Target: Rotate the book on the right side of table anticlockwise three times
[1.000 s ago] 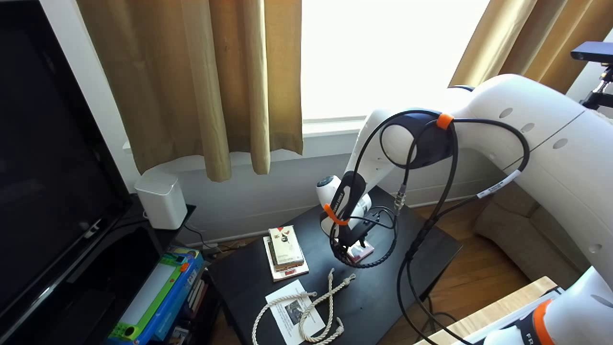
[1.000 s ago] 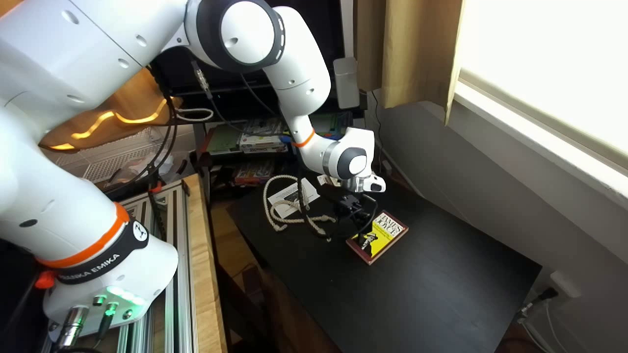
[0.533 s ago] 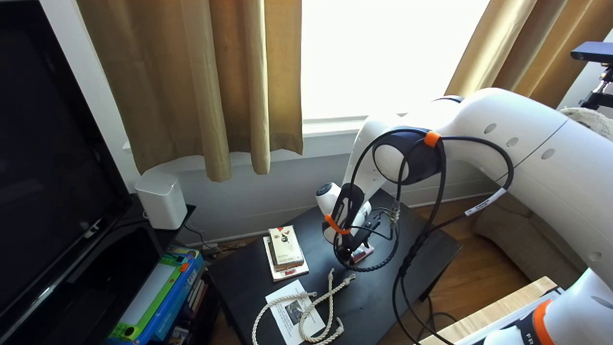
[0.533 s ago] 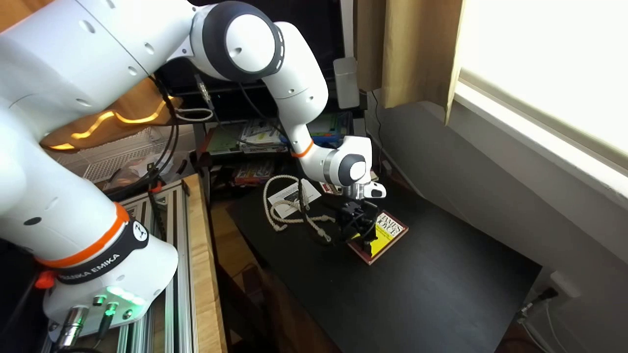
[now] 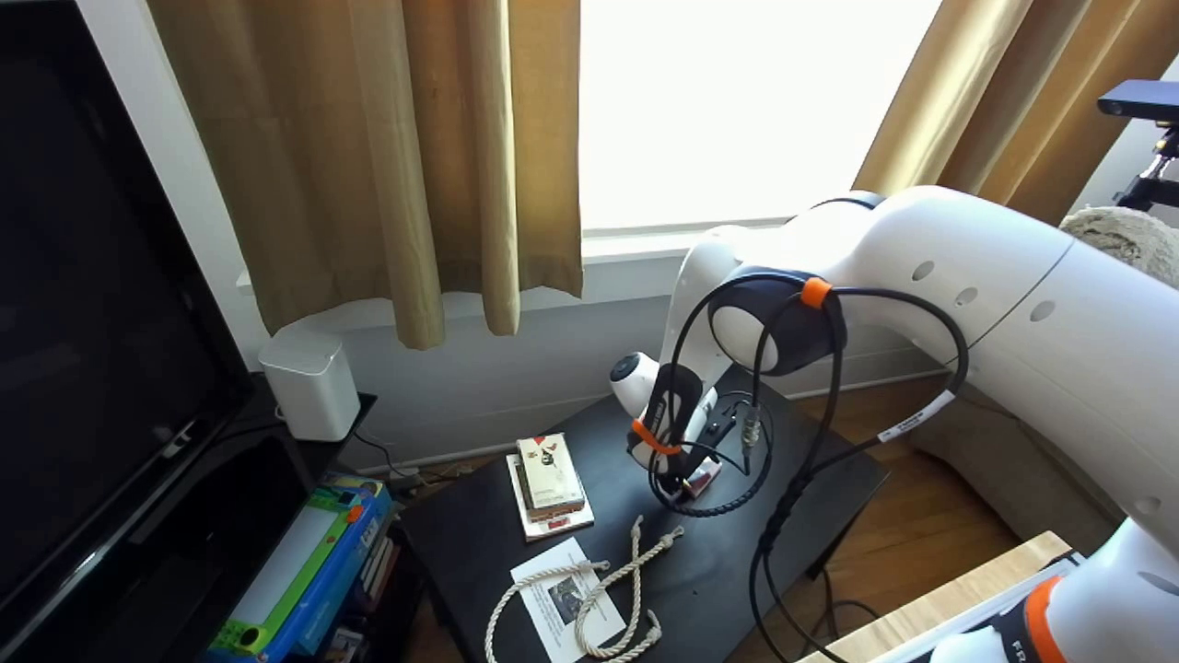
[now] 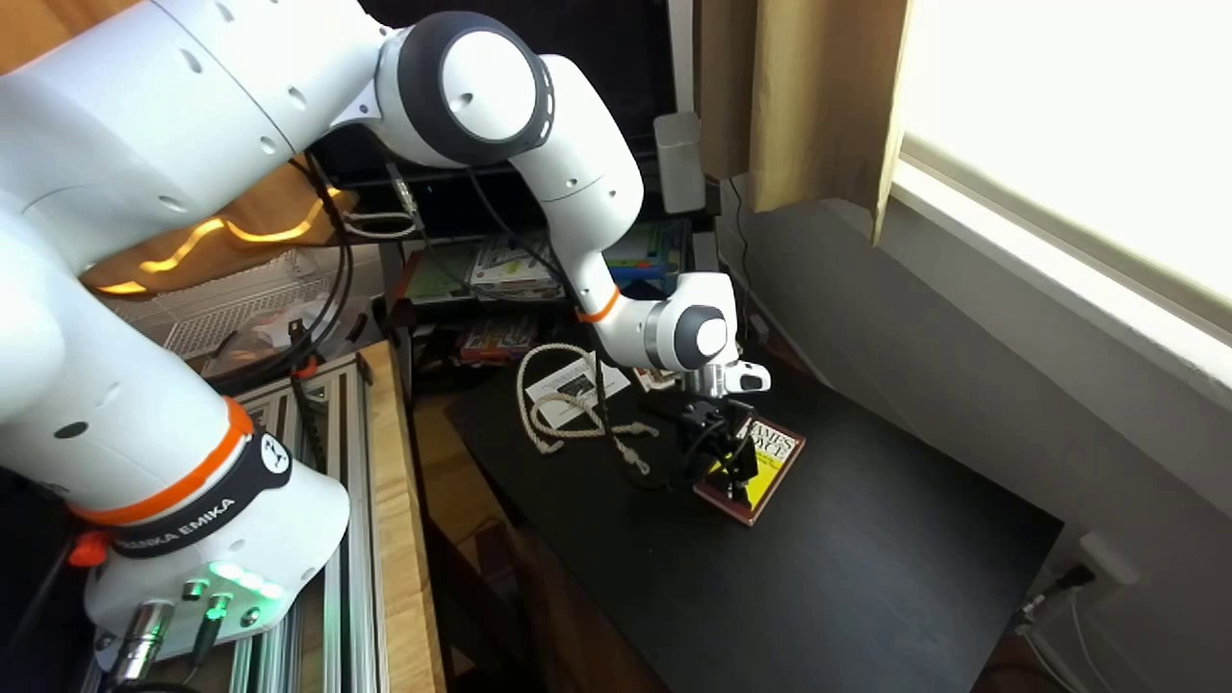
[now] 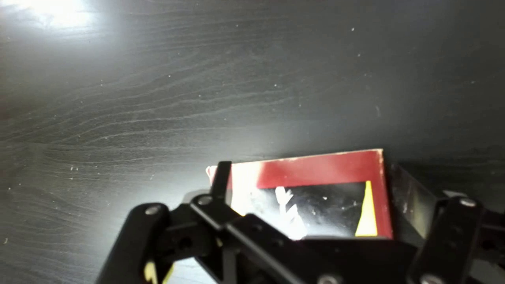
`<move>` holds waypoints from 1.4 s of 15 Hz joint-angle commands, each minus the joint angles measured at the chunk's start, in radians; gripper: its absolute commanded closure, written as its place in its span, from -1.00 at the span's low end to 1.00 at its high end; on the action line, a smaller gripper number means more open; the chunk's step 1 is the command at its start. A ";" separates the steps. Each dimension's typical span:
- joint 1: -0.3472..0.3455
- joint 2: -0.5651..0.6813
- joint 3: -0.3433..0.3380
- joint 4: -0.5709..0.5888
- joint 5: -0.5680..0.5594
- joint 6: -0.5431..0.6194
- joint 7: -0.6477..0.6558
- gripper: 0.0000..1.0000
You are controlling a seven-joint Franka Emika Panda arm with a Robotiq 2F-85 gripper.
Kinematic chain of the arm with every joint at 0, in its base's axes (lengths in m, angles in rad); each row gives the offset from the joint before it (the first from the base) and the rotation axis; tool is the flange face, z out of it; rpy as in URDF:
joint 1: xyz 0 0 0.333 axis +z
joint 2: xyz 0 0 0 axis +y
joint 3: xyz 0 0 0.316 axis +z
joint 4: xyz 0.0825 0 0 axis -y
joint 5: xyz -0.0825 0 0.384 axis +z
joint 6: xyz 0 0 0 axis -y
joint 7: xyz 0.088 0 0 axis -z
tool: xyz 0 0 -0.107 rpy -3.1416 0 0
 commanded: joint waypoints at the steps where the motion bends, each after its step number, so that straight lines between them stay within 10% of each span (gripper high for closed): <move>1: 0.022 0.059 -0.044 0.049 -0.024 -0.007 0.062 -1.00; 21: -0.039 0.179 -0.173 0.239 0.012 -0.003 0.310 -1.00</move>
